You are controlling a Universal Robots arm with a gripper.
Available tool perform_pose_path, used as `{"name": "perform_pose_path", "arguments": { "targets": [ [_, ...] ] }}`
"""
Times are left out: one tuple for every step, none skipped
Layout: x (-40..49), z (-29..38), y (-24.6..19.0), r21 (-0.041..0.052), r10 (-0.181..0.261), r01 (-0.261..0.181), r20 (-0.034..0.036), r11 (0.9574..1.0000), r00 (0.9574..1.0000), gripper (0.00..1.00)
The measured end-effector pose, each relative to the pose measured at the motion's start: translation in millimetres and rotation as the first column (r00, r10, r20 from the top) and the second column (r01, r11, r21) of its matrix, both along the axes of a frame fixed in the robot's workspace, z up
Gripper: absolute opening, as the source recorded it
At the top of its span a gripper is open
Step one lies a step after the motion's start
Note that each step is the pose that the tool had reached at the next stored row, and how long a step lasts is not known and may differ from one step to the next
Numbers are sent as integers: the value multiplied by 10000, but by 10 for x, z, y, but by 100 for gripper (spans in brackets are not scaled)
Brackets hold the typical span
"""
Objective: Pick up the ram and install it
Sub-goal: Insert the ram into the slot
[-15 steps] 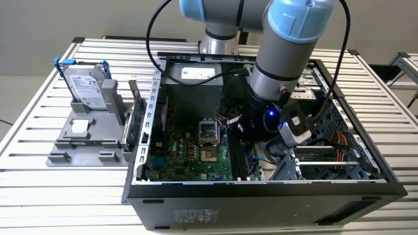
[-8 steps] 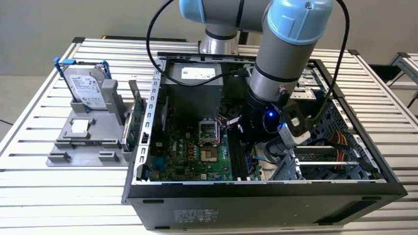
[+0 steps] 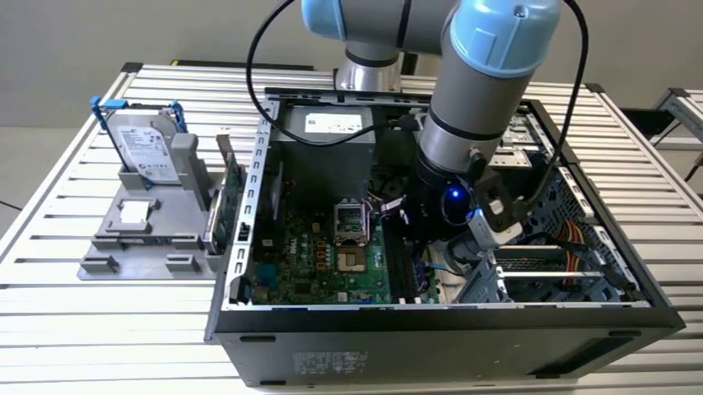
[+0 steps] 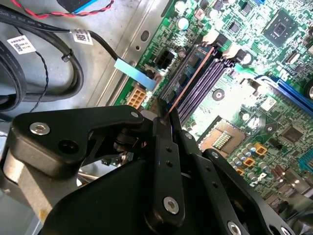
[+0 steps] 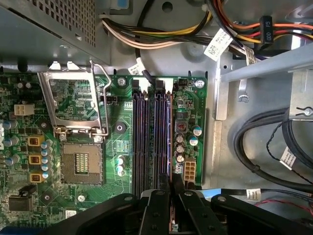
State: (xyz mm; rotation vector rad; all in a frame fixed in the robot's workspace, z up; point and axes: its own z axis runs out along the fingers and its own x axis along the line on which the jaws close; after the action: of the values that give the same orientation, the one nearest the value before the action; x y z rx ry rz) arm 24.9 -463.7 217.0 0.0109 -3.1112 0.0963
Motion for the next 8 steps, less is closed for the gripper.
{"name": "perform_pose_path", "arguments": {
  "targets": [
    [0, 0, 0, -1, -24, 24, 0, 10000, 10000, 0],
    [0, 0, 0, -3, -50, 50, -1, 10000, 10000, 0],
    [0, -1, 0, -4, -88, 88, -1, 10000, 10000, 0],
    [0, -3, 0, -2, -133, 133, 0, 9999, 9999, 0],
    [0, -4, 0, -2, -177, 177, 0, 9998, 9998, 0],
    [0, -4, 0, -3, -218, 218, 0, 9998, 9998, 0],
    [0, -6, 0, -2, -246, 246, 0, 9997, 9997, 0],
    [0, -8, 1, -1, -261, 261, 0, 9997, 9997, 0]
  ]
}}
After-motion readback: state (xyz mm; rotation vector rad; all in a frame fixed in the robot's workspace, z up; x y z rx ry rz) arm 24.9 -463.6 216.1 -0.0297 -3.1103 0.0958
